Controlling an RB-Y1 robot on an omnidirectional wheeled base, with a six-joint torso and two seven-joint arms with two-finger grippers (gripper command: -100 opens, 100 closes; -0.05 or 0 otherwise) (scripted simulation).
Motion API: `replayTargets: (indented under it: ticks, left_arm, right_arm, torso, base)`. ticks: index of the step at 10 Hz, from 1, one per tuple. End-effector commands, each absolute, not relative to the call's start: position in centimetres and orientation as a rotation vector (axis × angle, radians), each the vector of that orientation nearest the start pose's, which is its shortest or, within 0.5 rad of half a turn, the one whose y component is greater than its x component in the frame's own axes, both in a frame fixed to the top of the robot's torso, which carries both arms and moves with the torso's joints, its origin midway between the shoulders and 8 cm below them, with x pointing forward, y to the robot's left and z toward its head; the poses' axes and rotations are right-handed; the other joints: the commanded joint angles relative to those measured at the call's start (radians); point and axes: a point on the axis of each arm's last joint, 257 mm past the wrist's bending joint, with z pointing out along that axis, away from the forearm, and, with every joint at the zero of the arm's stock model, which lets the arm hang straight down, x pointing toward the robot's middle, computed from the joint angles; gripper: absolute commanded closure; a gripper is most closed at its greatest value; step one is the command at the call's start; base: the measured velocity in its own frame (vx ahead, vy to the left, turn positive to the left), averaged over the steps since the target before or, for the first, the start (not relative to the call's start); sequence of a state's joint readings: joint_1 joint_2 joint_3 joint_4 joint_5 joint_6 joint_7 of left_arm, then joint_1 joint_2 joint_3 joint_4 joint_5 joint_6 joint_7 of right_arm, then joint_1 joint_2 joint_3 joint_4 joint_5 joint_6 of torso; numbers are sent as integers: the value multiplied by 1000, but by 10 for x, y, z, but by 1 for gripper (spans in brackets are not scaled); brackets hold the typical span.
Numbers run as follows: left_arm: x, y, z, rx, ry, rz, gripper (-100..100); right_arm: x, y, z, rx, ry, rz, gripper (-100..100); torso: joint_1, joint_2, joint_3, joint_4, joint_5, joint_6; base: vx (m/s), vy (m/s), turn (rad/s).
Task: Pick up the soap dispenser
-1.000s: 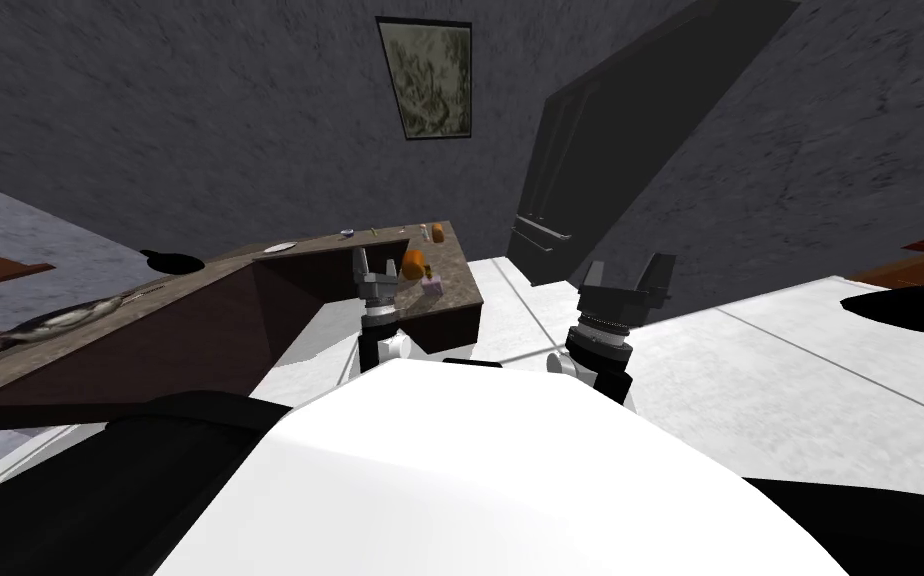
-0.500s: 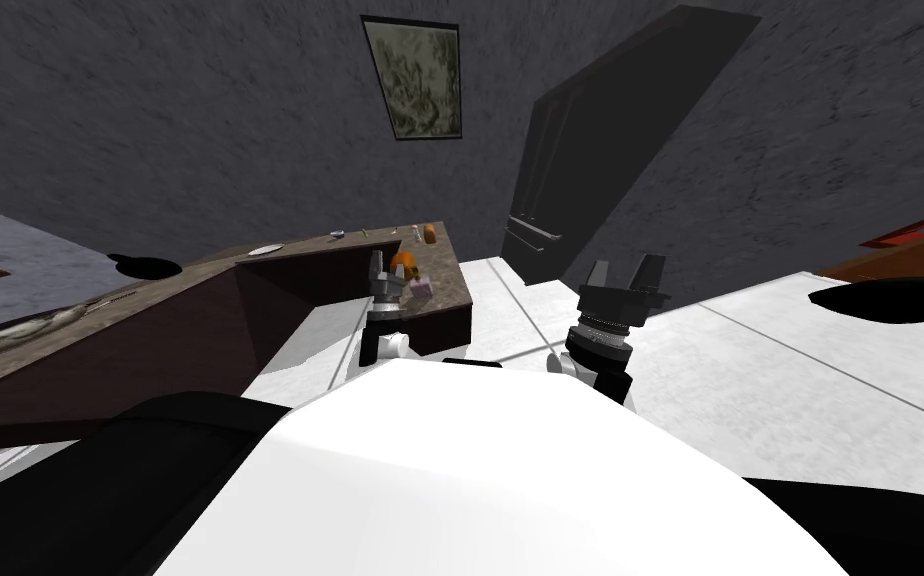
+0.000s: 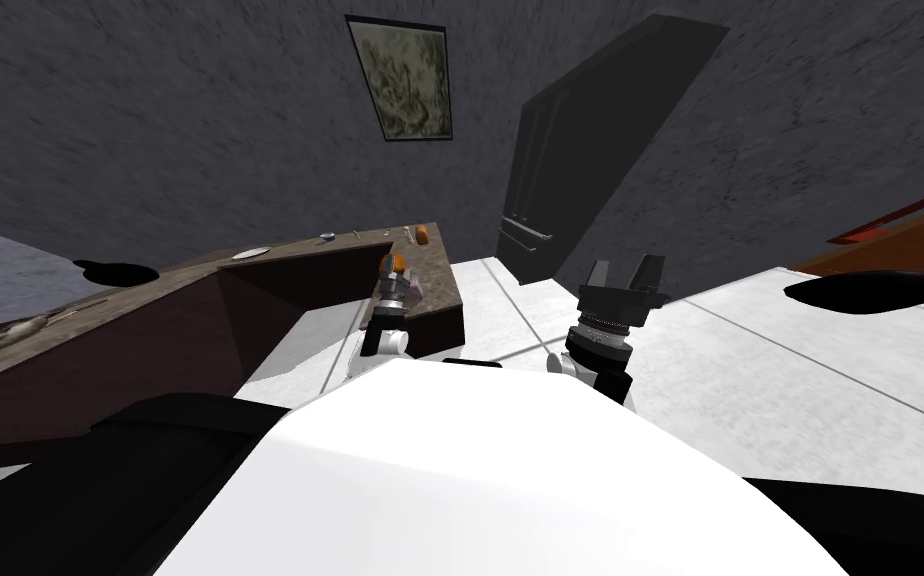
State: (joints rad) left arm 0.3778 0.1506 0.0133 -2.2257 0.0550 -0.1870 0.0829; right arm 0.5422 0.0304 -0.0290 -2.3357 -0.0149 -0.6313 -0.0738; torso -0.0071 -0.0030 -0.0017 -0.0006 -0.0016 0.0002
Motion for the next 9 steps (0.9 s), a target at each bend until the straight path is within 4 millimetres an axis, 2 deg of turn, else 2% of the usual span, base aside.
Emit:
replayTargets:
  ticks: [1, 6, 8, 9]
  left_arm:
    - [418, 278, -35, -857, 897, -1333, -100]
    - [453, 292, -84, -958, 1054, -1255, -100]
    - [455, 294, -93, -985, 1076, -1240, -100]
    - [465, 301, -108, -1013, 1122, -1208, -100]
  right_arm:
    - [303, -290, 59, 580, 458, 1365, 0]
    - [303, -290, 59, 580, 458, 1365, 0]
    - [303, -290, 59, 580, 458, 1365, 0]
    - [303, -290, 59, 580, 459, 1364, 0]
  torso:
    - [0, 0, 0, 0, 0, 0]
    - [0, 1, 1, 0, 0, 0]
    - [1, 0, 0, 0, 0, 0]
    - [3, 1, 0, 0, 1, -1]
  base:
    - [40, -94, -39]
    - [38, -111, -59]
    - [39, -69, -23]
    - [53, -81, -90]
